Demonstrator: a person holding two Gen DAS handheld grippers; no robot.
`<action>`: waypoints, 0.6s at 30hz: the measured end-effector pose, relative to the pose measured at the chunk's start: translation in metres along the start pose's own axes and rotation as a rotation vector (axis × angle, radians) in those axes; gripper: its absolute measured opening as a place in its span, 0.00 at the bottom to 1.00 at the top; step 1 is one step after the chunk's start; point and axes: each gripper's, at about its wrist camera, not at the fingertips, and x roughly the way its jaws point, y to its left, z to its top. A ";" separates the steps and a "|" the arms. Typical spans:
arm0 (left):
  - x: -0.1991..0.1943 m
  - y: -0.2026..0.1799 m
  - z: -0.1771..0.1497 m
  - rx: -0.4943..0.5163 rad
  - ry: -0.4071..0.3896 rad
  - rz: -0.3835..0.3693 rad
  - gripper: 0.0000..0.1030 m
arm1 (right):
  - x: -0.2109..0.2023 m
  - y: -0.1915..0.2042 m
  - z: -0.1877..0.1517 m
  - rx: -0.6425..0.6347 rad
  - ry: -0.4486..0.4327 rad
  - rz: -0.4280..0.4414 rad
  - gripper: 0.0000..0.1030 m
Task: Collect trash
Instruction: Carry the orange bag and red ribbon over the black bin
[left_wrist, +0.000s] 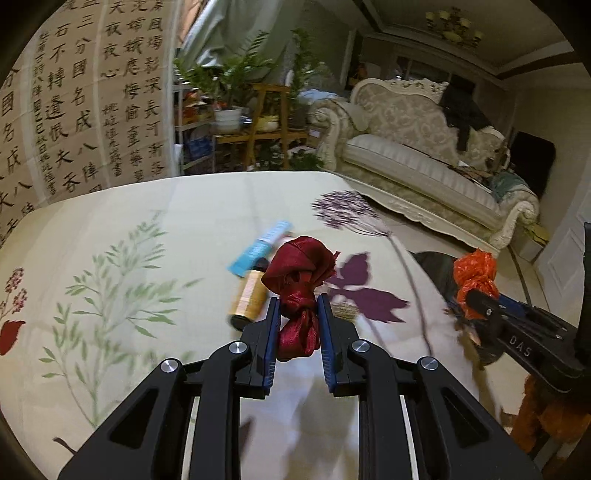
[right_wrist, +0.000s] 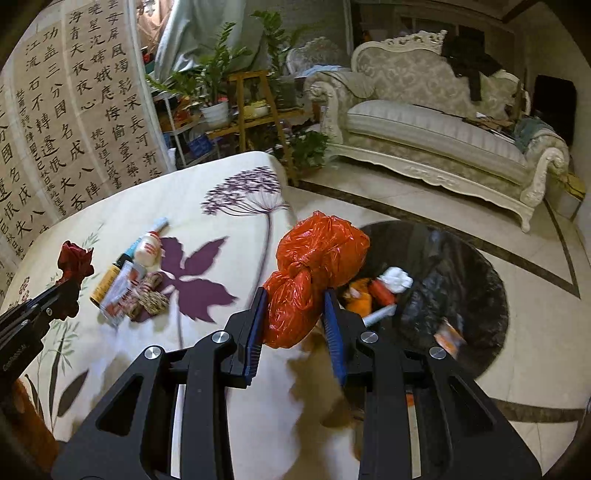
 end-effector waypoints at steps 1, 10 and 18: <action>0.001 -0.009 -0.002 0.009 0.002 -0.013 0.20 | -0.002 -0.004 -0.002 0.004 -0.001 -0.006 0.29; 0.014 -0.068 -0.005 0.085 0.015 -0.088 0.20 | -0.015 -0.047 -0.015 0.057 -0.006 -0.065 0.29; 0.038 -0.116 -0.001 0.171 0.030 -0.122 0.21 | -0.010 -0.080 -0.014 0.098 -0.008 -0.101 0.29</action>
